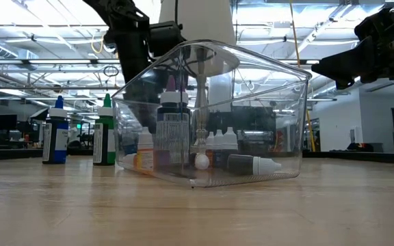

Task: Pick & Place food coloring
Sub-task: Put the black food coloring bottle into the bin

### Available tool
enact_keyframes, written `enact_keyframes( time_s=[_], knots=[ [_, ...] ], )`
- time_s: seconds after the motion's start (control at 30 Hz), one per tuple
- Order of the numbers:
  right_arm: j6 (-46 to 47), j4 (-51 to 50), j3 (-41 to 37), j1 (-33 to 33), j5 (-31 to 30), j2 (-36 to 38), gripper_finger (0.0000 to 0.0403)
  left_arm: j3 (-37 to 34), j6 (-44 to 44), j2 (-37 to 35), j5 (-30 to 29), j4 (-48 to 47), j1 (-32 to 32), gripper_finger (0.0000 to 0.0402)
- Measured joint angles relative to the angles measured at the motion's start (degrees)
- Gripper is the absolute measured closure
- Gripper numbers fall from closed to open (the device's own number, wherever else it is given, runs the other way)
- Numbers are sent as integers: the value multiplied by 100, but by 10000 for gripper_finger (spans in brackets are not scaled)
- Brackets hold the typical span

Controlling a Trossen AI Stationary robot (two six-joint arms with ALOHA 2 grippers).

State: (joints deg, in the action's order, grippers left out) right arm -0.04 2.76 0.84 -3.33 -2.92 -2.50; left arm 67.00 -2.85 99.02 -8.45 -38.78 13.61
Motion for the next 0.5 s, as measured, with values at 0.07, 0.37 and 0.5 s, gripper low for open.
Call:
enact_keyframes(
  time_s=[0.07,0.37,0.5],
  knots=[
    [-1,0,0,0,0,0,289,0,0,0,0,54,0,128],
    [-1,1,1,-2,-1,0,289,0,13,0,0,135,-2,135],
    [0,0,2,0,0,0,289,0,8,0,-12,137,0,151]
  ],
)
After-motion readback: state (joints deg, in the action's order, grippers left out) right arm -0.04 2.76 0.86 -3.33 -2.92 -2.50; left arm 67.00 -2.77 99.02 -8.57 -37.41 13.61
